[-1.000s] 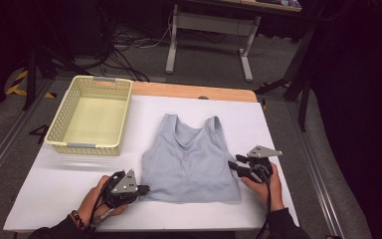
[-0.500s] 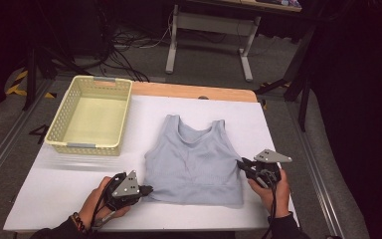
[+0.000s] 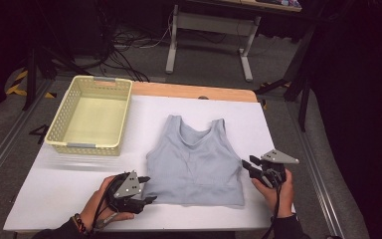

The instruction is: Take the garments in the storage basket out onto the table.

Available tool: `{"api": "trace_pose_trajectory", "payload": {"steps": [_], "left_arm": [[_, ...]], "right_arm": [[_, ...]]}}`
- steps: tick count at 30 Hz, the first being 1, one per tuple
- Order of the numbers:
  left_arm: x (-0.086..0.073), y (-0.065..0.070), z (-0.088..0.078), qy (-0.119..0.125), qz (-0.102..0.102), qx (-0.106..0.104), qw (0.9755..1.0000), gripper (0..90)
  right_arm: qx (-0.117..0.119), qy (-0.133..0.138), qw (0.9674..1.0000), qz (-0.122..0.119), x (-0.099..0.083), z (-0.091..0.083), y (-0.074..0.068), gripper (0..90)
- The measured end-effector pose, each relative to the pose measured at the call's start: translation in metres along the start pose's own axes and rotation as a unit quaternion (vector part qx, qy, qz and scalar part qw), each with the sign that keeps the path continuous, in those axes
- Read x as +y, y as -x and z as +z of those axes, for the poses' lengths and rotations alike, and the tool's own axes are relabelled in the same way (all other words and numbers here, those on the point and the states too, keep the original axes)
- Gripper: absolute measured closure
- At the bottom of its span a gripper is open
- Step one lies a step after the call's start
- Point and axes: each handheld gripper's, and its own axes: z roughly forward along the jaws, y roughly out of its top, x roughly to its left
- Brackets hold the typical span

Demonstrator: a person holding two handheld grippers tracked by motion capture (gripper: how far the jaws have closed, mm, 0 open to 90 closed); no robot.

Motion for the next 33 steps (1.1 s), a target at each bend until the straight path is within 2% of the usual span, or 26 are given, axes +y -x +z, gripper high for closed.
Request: {"api": "trace_pose_trajectory", "payload": {"steps": [2,4,6,7,8,10,11,12,14,16,17,18,19,20,21,24,27,29,33], "left_arm": [[0.002,0.002,0.005,-0.012,0.010,-0.002,0.9999,34.9],[0.003,0.004,0.010,-0.024,0.018,-0.010,0.9995,38.1],[0.003,0.005,0.013,-0.028,0.023,-0.012,0.9993,43.8],[0.004,0.005,0.015,-0.036,0.024,-0.016,0.9989,43.8],[0.004,0.007,0.017,-0.041,0.032,-0.019,0.9985,50.1],[0.005,0.007,0.017,-0.043,0.034,-0.028,0.9981,57.6],[0.005,0.007,0.017,-0.043,0.034,-0.028,0.9981,59.8],[0.006,0.007,0.017,-0.046,0.036,-0.030,0.9979,62.6],[0.006,0.008,0.017,-0.047,0.036,-0.028,0.9979,68.1],[0.006,0.008,0.018,-0.046,0.035,-0.029,0.9979,70.0],[0.006,0.008,0.017,-0.048,0.035,-0.027,0.9979,71.1],[0.006,0.008,0.017,-0.048,0.035,-0.027,0.9979,72.3],[0.006,0.008,0.018,-0.046,0.035,-0.028,0.9980,73.4],[0.006,0.007,0.018,-0.046,0.035,-0.027,0.9980,73.4],[0.005,0.007,0.018,-0.045,0.030,-0.030,0.9981,74.2],[0.006,0.005,0.018,-0.048,0.022,-0.032,0.9981,74.0],[0.007,0.005,0.019,-0.051,0.018,-0.035,0.9979,73.3],[0.007,0.005,0.020,-0.049,0.016,-0.037,0.9980,72.7],[0.007,0.006,0.020,-0.046,0.023,-0.032,0.9982,72.3]], "right_arm": [[0.015,0.020,0.9996,0.013,0.008,0.002,-0.001,52.9],[0.030,0.042,0.9986,0.008,0.021,0.008,-0.004,52.7],[0.031,0.044,0.9986,0.003,0.026,0.011,-0.005,52.9],[0.031,0.040,0.9987,-0.004,0.036,0.020,-0.006,52.8],[0.031,0.043,0.9986,-0.006,0.051,0.032,-0.007,52.9],[0.032,0.046,0.9984,-0.006,0.066,0.042,-0.008,54.1],[0.032,0.046,0.9984,-0.006,0.066,0.042,-0.008,54.1],[0.041,0.033,0.9986,-0.003,0.082,0.060,-0.008,53.2],[0.039,0.023,0.9990,-0.008,0.091,0.072,-0.009,53.5],[0.033,-0.004,0.9992,-0.021,0.099,0.091,-0.012,57.0],[0.026,-0.018,0.9990,-0.031,0.101,0.097,-0.012,64.2],[0.026,-0.018,0.9990,-0.031,0.101,0.097,-0.012,64.2],[-0.002,-0.064,0.9966,-0.052,0.098,0.116,-0.009,73.5],[-0.002,-0.064,0.9966,-0.052,0.098,0.116,-0.009,73.5],[-0.019,-0.092,0.9941,-0.054,0.093,0.126,-0.003,79.4],[-0.020,-0.109,0.9931,-0.039,0.085,0.135,0.008,79.3],[-0.024,-0.115,0.9927,-0.026,0.079,0.142,0.016,80.1],[-0.038,-0.122,0.9913,-0.034,0.076,0.147,0.019,79.8],[-0.033,-0.117,0.9920,-0.031,0.074,0.152,0.018,78.4]]}}
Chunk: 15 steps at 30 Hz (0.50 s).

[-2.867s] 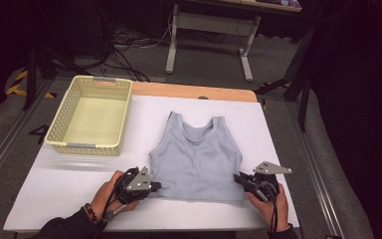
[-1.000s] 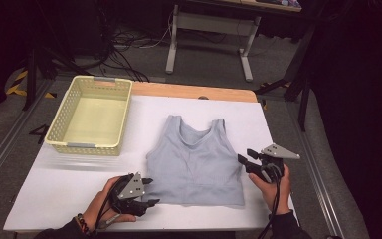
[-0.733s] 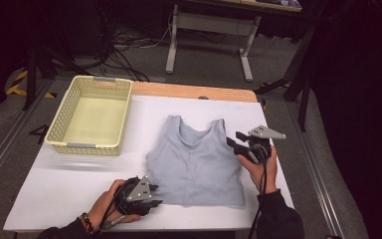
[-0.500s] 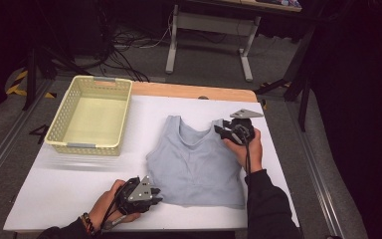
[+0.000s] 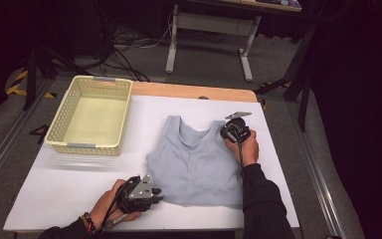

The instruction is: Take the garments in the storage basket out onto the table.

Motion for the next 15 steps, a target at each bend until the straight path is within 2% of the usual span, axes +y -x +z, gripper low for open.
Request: {"api": "trace_pose_trajectory", "payload": {"steps": [1,2,4,7,8,9,10,11,12,14,15], "left_arm": [[0.000,0.000,0.000,0.000,0.000,0.000,1.0000,72.2],[0.000,0.000,0.000,-0.001,0.000,0.000,1.0000,72.2],[0.000,0.000,0.000,-0.001,0.000,0.000,1.0000,72.1],[0.000,0.000,0.000,0.000,0.001,-0.001,1.0000,71.9],[0.000,0.000,0.000,-0.001,0.000,-0.001,1.0000,71.9],[0.000,0.000,0.000,-0.003,-0.002,-0.001,1.0000,71.9],[0.001,0.000,0.000,-0.003,-0.001,-0.001,1.0000,71.9],[0.001,0.000,0.000,-0.002,0.000,-0.001,1.0000,71.9],[0.001,0.000,0.000,-0.002,-0.001,-0.001,1.0000,71.8],[0.001,0.001,0.000,0.000,0.003,0.000,1.0000,71.9],[0.001,0.001,0.001,-0.001,0.005,0.003,1.0000,71.9]], "right_arm": [[0.000,0.000,1.0000,0.000,0.000,0.000,0.000,78.4],[-0.013,0.010,0.9999,0.002,0.001,-0.004,0.000,78.0],[-0.016,0.025,0.9995,0.009,0.003,-0.010,0.002,78.4],[-0.022,0.066,0.9975,0.014,0.009,-0.025,0.003,80.4],[-0.025,0.075,0.9968,0.013,0.011,-0.029,0.002,82.7],[-0.029,0.097,0.9949,0.011,0.014,-0.035,0.000,86.9],[-0.026,0.107,0.9938,0.011,0.015,-0.037,-0.002,89.6],[-0.014,0.116,0.9930,0.010,0.017,-0.038,-0.004,89.8],[-0.003,0.114,0.9935,0.006,0.019,-0.037,-0.006,89.9],[0.003,0.098,0.9951,-0.010,0.020,-0.030,-0.012,89.9],[0.007,0.092,0.9957,-0.011,0.021,-0.026,-0.014,89.9]]}}
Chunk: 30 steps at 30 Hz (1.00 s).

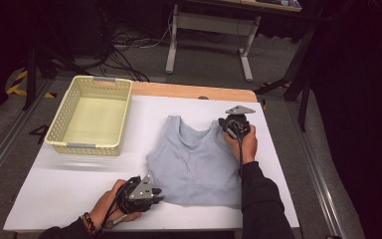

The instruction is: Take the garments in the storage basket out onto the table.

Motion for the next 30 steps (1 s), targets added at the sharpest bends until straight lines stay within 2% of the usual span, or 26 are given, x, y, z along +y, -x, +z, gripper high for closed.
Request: {"api": "trace_pose_trajectory", "payload": {"steps": [2,4,5,6,8,10,11,15,16,20,21,24,25,26,30], "left_arm": [[0.000,0.000,0.000,-0.001,0.003,0.000,1.0000,72.4],[0.000,0.000,0.000,0.001,0.004,-0.003,1.0000,73.7],[0.000,0.000,0.000,0.001,0.004,-0.003,1.0000,74.3],[0.001,-0.002,0.000,0.000,0.003,-0.010,0.9999,75.2],[0.001,-0.003,0.000,-0.002,0.000,-0.012,0.9999,76.1],[0.001,-0.003,0.000,-0.003,-0.004,-0.012,0.9999,76.3],[0.001,-0.003,0.001,0.000,0.003,-0.011,0.9999,76.3],[0.001,-0.003,0.001,0.000,0.004,-0.009,0.9999,76.2],[0.001,-0.002,0.001,0.001,0.003,-0.010,0.9999,76.2],[0.001,-0.002,0.001,0.002,0.003,-0.011,0.9999,76.2],[0.001,-0.003,0.001,0.002,0.002,-0.011,0.9999,76.2],[0.000,-0.003,0.001,0.002,-0.001,-0.012,0.9999,76.1],[0.000,-0.003,0.001,0.002,-0.001,-0.012,0.9999,76.2],[0.000,-0.003,0.001,0.001,-0.002,-0.012,0.9999,76.2],[0.000,-0.003,0.001,0.001,0.000,-0.011,0.9999,76.2]], "right_arm": [[0.003,-0.018,0.9998,-0.004,-0.002,0.010,-0.001,89.9],[-0.004,-0.039,0.9992,-0.006,-0.006,0.020,-0.001,89.9],[-0.004,-0.039,0.9992,-0.006,-0.006,0.020,-0.001,89.9],[-0.009,-0.065,0.9978,-0.009,-0.009,0.030,0.001,89.8],[-0.019,-0.081,0.9965,-0.014,-0.012,0.036,0.004,89.8],[-0.021,-0.084,0.9962,-0.008,-0.014,0.040,0.008,89.8],[-0.018,-0.082,0.9965,-0.002,-0.014,0.040,0.010,89.8],[-0.025,-0.081,0.9964,-0.005,-0.014,0.040,0.009,89.8],[-0.031,-0.074,0.9968,-0.003,-0.012,0.036,0.008,89.7],[-0.029,-0.035,0.9989,0.009,-0.010,0.019,0.008,89.5],[-0.030,-0.018,0.9993,0.008,-0.009,0.010,0.007,89.3],[-0.012,0.021,0.9996,0.015,-0.012,-0.016,0.004,87.3],[-0.012,0.021,0.9996,0.015,-0.012,-0.016,0.004,87.3],[-0.003,0.040,0.9991,0.011,-0.019,-0.035,-0.002,85.5],[0.010,0.054,0.9985,0.002,-0.040,-0.064,-0.008,79.4]]}}
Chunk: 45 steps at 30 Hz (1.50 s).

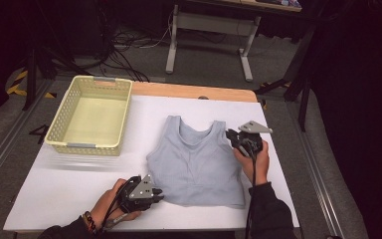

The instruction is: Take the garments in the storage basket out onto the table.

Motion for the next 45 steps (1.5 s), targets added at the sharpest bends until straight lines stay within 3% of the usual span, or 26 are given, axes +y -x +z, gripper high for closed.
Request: {"api": "trace_pose_trajectory", "payload": {"steps": [2,5,6,8,11,12,14,18,21,22,24,30,34,37,39,45], "left_arm": [[0.000,-0.001,0.000,0.001,0.001,-0.004,1.0000,76.2],[0.000,-0.002,0.000,0.001,0.000,-0.005,1.0000,76.5],[0.000,-0.001,0.000,0.000,-0.001,-0.002,1.0000,76.7],[0.000,0.000,0.000,0.000,0.000,0.000,1.0000,77.0],[0.001,0.001,0.000,-0.003,0.014,0.010,0.9999,81.8],[0.001,0.001,0.000,-0.004,0.016,0.012,0.9998,82.2],[0.000,0.001,0.000,-0.001,0.021,0.014,0.9997,82.5],[0.001,0.001,0.001,0.000,0.014,0.015,0.9998,82.8],[0.002,0.002,0.001,-0.003,0.024,0.025,0.9994,82.9],[0.003,0.002,0.001,-0.005,0.020,0.026,0.9995,82.9],[0.003,0.000,0.001,-0.004,0.018,0.028,0.9994,82.9],[0.011,-0.009,0.008,-0.021,0.032,0.078,0.9962,83.3],[0.014,-0.025,0.012,-0.006,0.003,0.075,0.9971,83.2],[0.017,-0.029,0.016,0.003,0.001,0.067,0.9977,83.0],[0.018,-0.027,0.013,0.010,-0.002,0.061,0.9981,82.9],[0.023,-0.013,-0.017,0.068,0.007,0.056,0.9961,83.3]], "right_arm": [[0.004,0.002,0.9999,0.012,-0.018,-0.020,-0.002,74.9],[0.008,-0.011,0.9999,0.010,-0.031,-0.034,-0.004,68.3],[0.017,-0.017,0.9995,0.022,-0.039,-0.040,-0.004,64.7],[0.017,-0.026,0.9992,0.026,-0.044,-0.042,-0.005,59.6],[0.008,-0.067,0.9975,0.020,-0.060,-0.044,-0.005,48.8],[0.010,-0.068,0.9969,0.039,-0.063,-0.046,-0.004,48.7],[0.023,-0.077,0.9943,0.071,-0.069,-0.047,-0.002,48.8],[0.041,-0.094,0.9919,0.075,-0.077,-0.039,-0.003,57.6],[0.061,-0.093,0.9918,0.063,-0.078,-0.037,-0.004,75.9],[0.063,-0.093,0.9924,0.051,-0.077,-0.037,-0.006,77.7],[0.055,-0.094,0.9936,0.030,-0.075,-0.036,-0.008,80.0],[0.017,-0.076,0.9965,0.029,-0.067,-0.028,-0.003,81.7],[-0.004,-0.064,0.9974,0.032,-0.063,-0.021,0.001,81.7],[-0.013,-0.056,0.9974,0.042,-0.062,-0.018,0.007,81.5],[-0.016,-0.053,0.9974,0.047,-0.062,-0.017,0.009,80.8],[-0.012,-0.019,0.9976,0.066,-0.058,-0.033,0.011,76.3]]}}
